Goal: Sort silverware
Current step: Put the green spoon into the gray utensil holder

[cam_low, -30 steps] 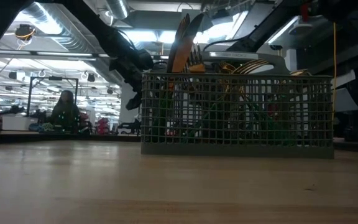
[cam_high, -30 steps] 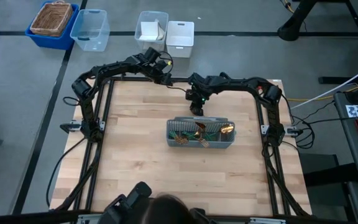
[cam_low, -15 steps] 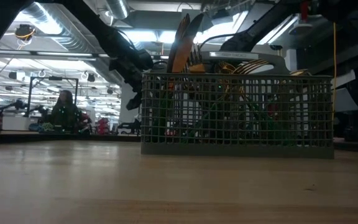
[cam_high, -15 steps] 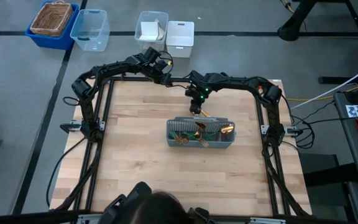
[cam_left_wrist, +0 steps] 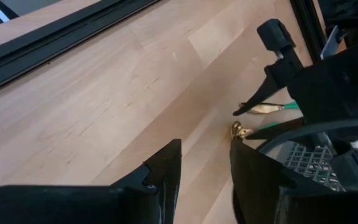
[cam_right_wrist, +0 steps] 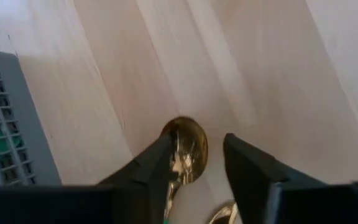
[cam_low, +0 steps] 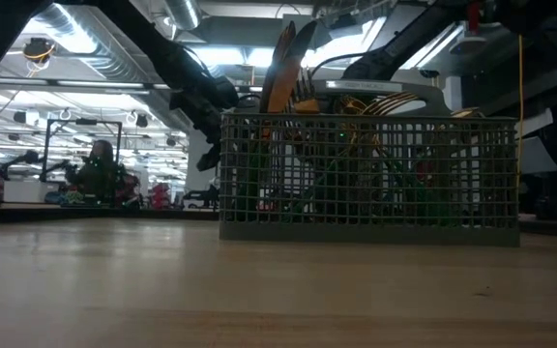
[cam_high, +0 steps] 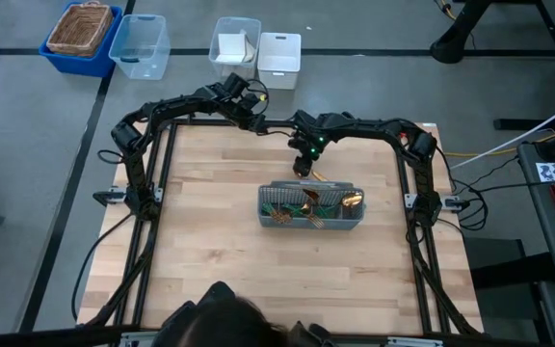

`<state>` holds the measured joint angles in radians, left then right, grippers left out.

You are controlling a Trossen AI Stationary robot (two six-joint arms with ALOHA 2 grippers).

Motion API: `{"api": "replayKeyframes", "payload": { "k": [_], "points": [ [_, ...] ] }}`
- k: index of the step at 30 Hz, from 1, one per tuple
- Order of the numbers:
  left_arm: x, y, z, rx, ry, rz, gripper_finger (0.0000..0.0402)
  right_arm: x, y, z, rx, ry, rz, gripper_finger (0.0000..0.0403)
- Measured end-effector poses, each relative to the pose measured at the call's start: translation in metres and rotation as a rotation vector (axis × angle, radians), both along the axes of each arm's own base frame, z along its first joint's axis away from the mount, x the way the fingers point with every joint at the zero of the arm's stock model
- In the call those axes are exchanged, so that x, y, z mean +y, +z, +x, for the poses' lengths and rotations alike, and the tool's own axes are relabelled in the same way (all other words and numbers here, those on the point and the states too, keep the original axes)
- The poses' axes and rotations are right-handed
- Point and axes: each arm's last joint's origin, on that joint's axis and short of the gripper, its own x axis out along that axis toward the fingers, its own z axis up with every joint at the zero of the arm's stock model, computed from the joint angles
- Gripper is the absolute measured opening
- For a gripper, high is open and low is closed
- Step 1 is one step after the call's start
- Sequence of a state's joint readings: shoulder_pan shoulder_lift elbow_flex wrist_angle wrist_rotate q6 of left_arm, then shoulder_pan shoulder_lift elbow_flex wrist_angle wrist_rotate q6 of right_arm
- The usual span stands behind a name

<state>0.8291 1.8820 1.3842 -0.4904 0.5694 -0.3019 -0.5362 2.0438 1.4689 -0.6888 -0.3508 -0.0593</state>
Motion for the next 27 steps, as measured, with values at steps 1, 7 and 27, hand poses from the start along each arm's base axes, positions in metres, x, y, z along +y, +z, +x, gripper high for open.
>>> {"api": "replayKeyframes", "payload": {
  "k": [1, 7, 27],
  "points": [
    [0.000, 0.000, 0.000, 0.000, 0.000, 0.000, 0.0127, 0.000, 0.000, -0.001, 0.011, -0.009, 0.009, 0.0165],
    [0.000, 0.000, 0.000, 0.000, -0.002, 0.001, 0.0127, 0.006, -0.003, -0.010, 0.115, -0.027, 0.076, 0.0196],
    [0.000, 0.000, 0.000, 0.000, -0.016, 0.015, 0.0127, 0.044, -0.004, 0.003, 0.168, 0.168, 0.018, 0.0168]
  ]
}}
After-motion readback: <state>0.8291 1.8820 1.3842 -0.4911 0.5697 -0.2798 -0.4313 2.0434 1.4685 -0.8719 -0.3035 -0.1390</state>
